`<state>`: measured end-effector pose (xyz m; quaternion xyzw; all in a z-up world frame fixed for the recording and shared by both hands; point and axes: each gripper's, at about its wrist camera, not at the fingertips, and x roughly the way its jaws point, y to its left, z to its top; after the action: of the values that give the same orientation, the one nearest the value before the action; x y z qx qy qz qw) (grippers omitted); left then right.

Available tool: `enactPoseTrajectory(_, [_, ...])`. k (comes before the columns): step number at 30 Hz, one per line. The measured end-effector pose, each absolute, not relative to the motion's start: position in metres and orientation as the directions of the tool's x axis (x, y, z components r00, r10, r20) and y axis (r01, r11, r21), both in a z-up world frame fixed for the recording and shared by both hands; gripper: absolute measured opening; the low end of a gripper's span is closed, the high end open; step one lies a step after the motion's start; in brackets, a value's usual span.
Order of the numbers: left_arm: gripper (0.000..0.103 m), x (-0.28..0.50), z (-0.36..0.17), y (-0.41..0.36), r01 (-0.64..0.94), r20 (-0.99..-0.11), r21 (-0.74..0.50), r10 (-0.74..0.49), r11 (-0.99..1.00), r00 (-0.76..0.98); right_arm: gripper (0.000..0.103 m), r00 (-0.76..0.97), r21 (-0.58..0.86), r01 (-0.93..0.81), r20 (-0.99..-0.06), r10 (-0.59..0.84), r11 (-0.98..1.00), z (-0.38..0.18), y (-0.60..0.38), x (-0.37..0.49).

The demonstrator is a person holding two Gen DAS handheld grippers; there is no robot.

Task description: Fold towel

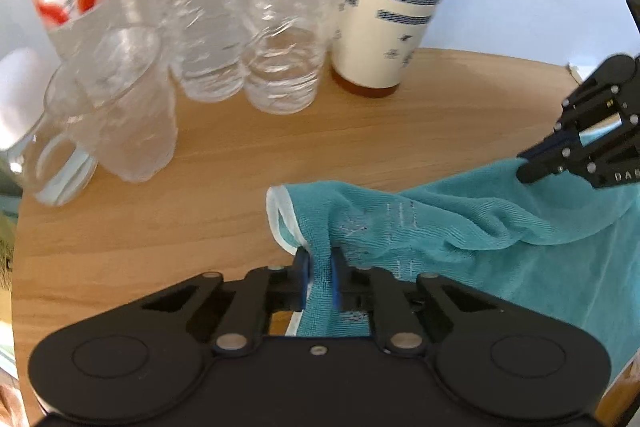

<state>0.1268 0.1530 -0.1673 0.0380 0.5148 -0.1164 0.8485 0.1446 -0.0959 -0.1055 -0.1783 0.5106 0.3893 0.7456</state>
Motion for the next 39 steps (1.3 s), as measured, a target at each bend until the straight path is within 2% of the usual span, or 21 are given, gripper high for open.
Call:
enactPoseTrajectory(7, [0.009,0.121,-0.152,0.15,0.243,-0.86,-0.044,-0.161,0.969,0.484,0.005,0.268,0.088,-0.697,-0.889,0.372,0.712,-0.09,-0.095,0.134])
enactPoseTrajectory(15, [0.009,0.096,-0.128,0.148,0.273,-0.823,-0.008,-0.161,0.962,0.544,0.005,0.43,0.012,-0.628,-0.828,0.359,0.778,-0.063,-0.106,0.085])
enactPoseTrajectory(19, [0.009,0.066,-0.128,0.141,0.329,-0.828,0.014,-0.173,0.944,0.533,0.005,0.411,0.012,-0.626,-0.845,0.343,0.779,-0.071,-0.112,0.042])
enactPoseTrajectory(22, [0.009,0.039,-0.141,0.132,0.392,-0.863,0.024,-0.178,0.92,0.472,0.005,0.347,0.034,-0.64,-0.878,0.329,0.767,-0.088,-0.113,0.019])
enactPoseTrajectory(27, [0.011,0.014,-0.157,0.124,0.448,-0.901,0.032,-0.168,0.894,0.4,0.012,0.283,0.041,-0.667,-0.91,0.303,0.744,-0.104,-0.114,0.004])
enactPoseTrajectory(29, [0.014,0.016,-0.156,0.125,0.447,-0.905,0.025,-0.169,0.894,0.389,0.016,0.27,0.048,-0.683,-0.911,0.313,0.729,-0.098,-0.118,0.006])
enactPoseTrajectory(30, [0.017,0.017,-0.153,0.129,0.444,-0.905,0.014,-0.177,0.896,0.387,0.023,0.263,0.055,-0.689,-0.91,0.32,0.723,-0.095,-0.121,0.008])
enactPoseTrajectory(32, [0.022,0.024,-0.143,0.138,0.432,-0.898,-0.018,-0.205,0.902,0.39,0.031,0.268,0.065,-0.689,-0.903,0.337,0.722,-0.085,-0.13,0.014])
enactPoseTrajectory(36, [0.034,0.028,-0.126,0.146,0.451,-0.867,-0.075,-0.282,0.889,0.411,0.032,0.267,0.136,-0.662,-0.876,0.402,0.737,-0.073,-0.144,0.04])
enactPoseTrajectory(39, [0.036,0.039,-0.125,0.149,0.419,-0.853,-0.126,-0.314,0.899,0.417,0.032,0.198,0.204,-0.68,-0.874,0.444,0.705,-0.079,-0.139,0.055])
